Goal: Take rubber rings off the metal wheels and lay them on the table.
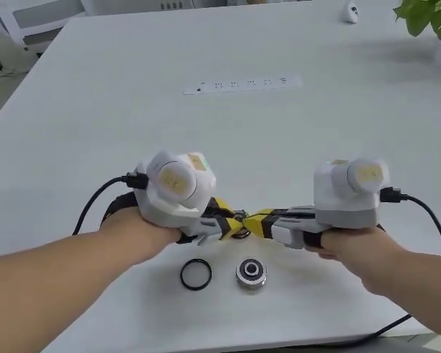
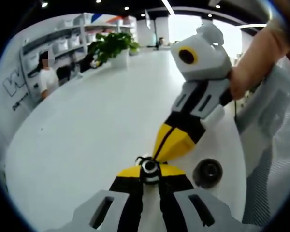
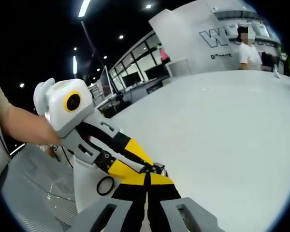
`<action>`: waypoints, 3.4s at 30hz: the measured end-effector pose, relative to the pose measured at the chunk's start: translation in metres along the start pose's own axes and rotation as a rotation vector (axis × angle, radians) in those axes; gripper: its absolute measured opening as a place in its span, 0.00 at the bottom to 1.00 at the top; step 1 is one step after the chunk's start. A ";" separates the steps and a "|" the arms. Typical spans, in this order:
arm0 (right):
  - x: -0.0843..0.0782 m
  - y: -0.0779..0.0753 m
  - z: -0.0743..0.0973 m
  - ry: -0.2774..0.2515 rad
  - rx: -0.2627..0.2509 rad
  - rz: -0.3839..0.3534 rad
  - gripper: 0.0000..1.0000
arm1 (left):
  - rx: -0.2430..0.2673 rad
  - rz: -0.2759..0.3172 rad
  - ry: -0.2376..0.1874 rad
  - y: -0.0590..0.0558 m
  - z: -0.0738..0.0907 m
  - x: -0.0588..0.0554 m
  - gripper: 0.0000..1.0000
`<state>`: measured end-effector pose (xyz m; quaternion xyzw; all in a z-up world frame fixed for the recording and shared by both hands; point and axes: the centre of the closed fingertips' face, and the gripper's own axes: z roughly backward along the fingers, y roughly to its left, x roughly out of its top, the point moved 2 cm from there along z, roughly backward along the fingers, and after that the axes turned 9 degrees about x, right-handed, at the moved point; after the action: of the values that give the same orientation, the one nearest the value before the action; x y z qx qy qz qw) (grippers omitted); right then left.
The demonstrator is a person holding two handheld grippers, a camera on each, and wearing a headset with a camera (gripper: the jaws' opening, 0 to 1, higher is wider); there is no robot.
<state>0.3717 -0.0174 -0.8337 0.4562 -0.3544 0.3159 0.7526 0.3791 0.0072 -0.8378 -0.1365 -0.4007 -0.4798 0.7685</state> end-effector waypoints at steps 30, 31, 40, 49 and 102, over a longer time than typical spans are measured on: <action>-0.002 -0.004 0.010 -0.005 -0.006 -0.010 0.00 | 0.008 0.004 -0.024 0.000 0.000 0.001 0.13; -0.002 -0.004 0.010 -0.006 -0.007 -0.009 0.00 | 0.008 0.000 -0.024 0.000 0.000 0.001 0.13; 0.000 -0.005 0.011 -0.006 -0.017 -0.002 0.00 | -0.001 0.028 -0.027 -0.001 0.001 0.003 0.16; 0.003 -0.004 0.013 -0.019 -0.024 -0.005 0.00 | -0.005 0.033 -0.052 0.000 0.012 0.008 0.19; 0.022 0.042 0.009 -0.023 0.077 0.028 0.00 | -0.033 0.075 -0.108 -0.009 0.100 -0.008 0.48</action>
<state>0.3483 -0.0062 -0.7935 0.4837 -0.3571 0.3346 0.7257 0.3211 0.0671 -0.7815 -0.1897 -0.4281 -0.4490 0.7610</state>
